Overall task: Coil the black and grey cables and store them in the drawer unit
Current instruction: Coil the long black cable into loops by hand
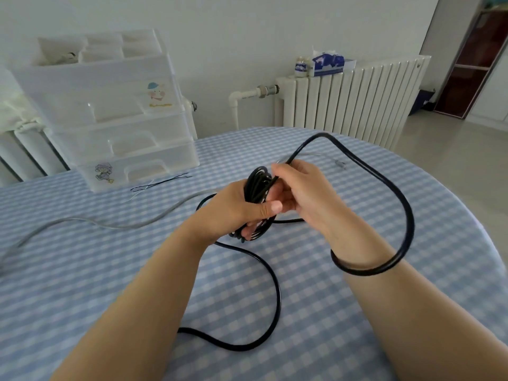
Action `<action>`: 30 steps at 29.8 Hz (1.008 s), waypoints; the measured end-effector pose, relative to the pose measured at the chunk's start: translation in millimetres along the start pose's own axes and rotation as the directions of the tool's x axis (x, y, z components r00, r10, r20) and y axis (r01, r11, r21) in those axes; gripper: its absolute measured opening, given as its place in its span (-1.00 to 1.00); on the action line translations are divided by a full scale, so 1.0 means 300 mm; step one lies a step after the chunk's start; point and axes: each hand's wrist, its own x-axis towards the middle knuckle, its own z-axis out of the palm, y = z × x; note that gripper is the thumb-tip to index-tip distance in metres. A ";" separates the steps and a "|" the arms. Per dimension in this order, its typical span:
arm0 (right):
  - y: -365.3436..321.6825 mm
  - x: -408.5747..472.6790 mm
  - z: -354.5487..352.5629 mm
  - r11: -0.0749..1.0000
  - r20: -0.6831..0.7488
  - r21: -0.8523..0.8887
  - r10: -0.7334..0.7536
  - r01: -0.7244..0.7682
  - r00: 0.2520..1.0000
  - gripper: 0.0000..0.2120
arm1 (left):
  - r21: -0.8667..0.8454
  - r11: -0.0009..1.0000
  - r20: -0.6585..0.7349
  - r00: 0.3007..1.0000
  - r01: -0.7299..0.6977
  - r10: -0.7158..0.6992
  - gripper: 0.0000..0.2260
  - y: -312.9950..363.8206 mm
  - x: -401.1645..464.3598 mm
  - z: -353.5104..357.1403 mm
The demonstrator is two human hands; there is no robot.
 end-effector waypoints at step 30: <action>0.060 -0.013 0.009 0.094 -0.092 -0.995 -0.754 -0.032 0.651 -0.37 | 0.449 0.802 -0.244 0.917 0.395 -0.316 -0.52 -0.013 0.001 -0.061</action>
